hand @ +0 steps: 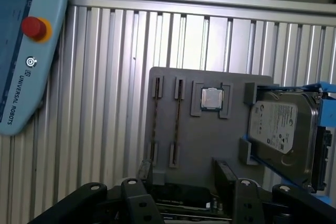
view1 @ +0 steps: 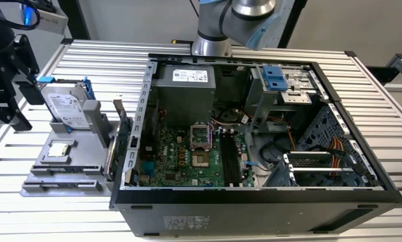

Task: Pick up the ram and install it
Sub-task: 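Pick up the ram and move it above insertion slot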

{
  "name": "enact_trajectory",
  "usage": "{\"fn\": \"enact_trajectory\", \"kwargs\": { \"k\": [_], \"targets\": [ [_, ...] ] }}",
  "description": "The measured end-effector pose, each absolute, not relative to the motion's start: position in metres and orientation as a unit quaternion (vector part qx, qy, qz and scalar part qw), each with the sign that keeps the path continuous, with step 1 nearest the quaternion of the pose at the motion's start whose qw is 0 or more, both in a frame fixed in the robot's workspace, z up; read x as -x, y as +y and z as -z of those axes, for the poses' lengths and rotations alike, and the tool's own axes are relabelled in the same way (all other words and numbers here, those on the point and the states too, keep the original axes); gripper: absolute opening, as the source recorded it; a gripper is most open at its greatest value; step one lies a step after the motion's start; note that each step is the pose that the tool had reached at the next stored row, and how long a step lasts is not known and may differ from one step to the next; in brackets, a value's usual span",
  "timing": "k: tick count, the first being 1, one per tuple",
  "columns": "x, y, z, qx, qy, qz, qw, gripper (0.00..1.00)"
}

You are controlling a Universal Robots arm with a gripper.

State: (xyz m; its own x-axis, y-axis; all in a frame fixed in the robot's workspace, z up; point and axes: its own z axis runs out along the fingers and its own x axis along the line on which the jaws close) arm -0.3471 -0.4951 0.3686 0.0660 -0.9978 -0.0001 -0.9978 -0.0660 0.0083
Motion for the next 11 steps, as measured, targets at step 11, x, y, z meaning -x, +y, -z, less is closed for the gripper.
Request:
{"fn": "enact_trajectory", "kwargs": {
  "k": [11],
  "targets": [
    [0.3471,-0.4951,-0.3660,-0.730,-0.683,0.002,0.002,1.00]
  ]
}}
